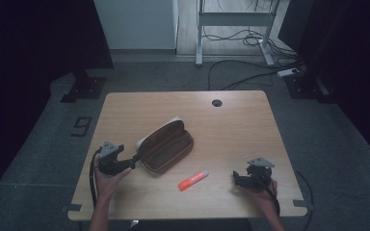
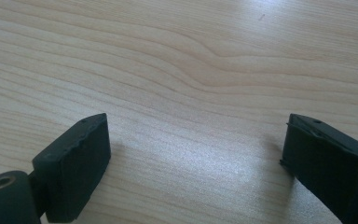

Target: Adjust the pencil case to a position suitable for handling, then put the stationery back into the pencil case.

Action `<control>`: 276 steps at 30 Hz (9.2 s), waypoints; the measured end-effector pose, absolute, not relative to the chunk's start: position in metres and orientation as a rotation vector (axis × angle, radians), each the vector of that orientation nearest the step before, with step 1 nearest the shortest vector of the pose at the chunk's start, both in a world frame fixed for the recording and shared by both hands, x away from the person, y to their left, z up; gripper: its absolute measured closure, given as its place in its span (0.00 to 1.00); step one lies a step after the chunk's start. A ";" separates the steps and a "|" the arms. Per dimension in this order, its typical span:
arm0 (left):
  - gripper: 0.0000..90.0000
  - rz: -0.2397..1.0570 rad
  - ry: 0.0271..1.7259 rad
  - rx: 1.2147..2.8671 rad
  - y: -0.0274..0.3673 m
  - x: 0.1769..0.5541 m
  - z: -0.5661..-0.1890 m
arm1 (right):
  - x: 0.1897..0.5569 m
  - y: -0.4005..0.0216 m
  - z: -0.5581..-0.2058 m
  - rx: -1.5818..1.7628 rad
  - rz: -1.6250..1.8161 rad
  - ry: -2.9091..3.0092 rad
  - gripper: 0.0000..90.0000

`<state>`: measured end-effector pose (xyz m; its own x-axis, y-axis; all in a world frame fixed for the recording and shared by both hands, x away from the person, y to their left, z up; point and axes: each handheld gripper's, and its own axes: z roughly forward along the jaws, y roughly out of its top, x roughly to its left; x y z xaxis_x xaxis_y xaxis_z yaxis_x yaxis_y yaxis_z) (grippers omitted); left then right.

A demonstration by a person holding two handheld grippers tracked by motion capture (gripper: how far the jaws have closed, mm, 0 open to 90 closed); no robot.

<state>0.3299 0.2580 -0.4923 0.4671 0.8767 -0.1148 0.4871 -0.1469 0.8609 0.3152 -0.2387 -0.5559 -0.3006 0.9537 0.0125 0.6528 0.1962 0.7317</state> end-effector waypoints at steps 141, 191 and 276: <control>0.75 0.302 0.815 2.049 0.092 0.287 -0.507 | 0.315 -0.240 -0.556 1.488 0.899 2.032 0.10; 0.75 0.346 0.827 1.972 0.124 0.300 -0.463 | 0.315 -0.240 -0.556 1.488 0.899 2.032 0.10; 0.42 0.490 1.016 1.948 0.189 0.320 -0.480 | 0.315 -0.240 -0.556 1.489 0.901 2.028 0.11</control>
